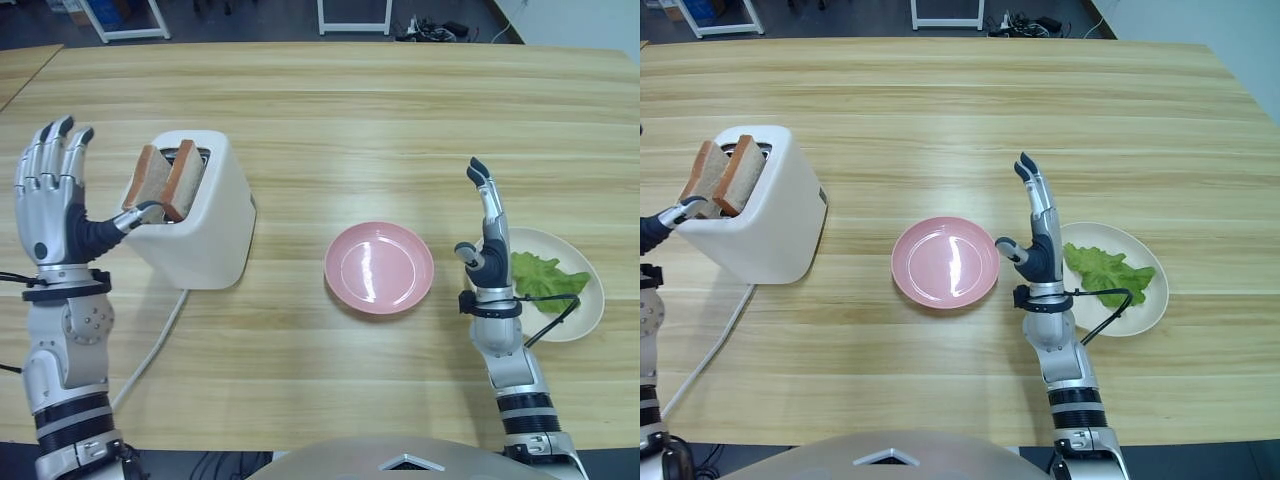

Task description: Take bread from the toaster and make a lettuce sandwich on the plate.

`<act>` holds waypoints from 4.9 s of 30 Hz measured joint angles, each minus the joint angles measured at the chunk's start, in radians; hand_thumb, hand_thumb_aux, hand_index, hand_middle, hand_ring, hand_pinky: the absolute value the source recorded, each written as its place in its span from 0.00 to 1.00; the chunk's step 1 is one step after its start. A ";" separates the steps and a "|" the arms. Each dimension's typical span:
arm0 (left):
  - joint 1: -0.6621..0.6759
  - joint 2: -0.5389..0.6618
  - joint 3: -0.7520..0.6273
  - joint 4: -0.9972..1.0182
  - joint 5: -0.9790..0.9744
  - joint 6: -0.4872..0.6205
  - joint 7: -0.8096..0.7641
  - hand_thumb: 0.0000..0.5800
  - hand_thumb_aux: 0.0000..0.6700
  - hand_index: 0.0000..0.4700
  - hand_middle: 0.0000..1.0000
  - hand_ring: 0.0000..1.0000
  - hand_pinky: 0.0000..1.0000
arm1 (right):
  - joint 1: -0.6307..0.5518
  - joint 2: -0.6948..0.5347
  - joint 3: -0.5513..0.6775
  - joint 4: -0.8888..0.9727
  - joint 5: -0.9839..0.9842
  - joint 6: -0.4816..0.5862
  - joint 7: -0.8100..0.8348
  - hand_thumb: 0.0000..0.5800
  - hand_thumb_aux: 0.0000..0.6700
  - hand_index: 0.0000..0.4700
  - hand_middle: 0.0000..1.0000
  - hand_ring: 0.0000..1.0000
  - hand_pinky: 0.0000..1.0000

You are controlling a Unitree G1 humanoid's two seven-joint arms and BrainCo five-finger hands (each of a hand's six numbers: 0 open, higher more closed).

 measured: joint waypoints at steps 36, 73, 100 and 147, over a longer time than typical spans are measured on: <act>-0.198 0.032 -0.076 -0.014 -0.297 0.047 0.244 1.00 1.00 1.00 1.00 1.00 1.00 | 0.009 -0.042 0.019 0.038 -0.067 0.020 -0.090 0.00 0.00 0.00 0.00 0.00 0.00; -0.451 -0.387 -0.832 0.730 -0.399 -0.393 -0.343 0.17 0.09 0.09 0.00 0.00 0.00 | 0.243 -0.483 -0.246 0.373 -0.265 0.344 -0.261 0.00 0.00 0.00 0.00 0.00 0.00; -0.180 -0.234 -0.621 0.005 -0.284 -0.235 -0.122 0.00 0.00 0.00 0.00 0.00 0.00 | 0.210 -0.570 -0.036 0.061 -0.340 0.582 -0.124 1.00 1.00 1.00 0.00 0.00 0.00; -0.029 0.024 -0.276 -0.083 -0.070 0.263 -0.166 1.00 1.00 1.00 0.11 0.11 0.11 | -0.087 -0.335 0.369 0.135 -0.441 0.338 -0.162 0.00 0.00 0.00 0.00 0.00 0.00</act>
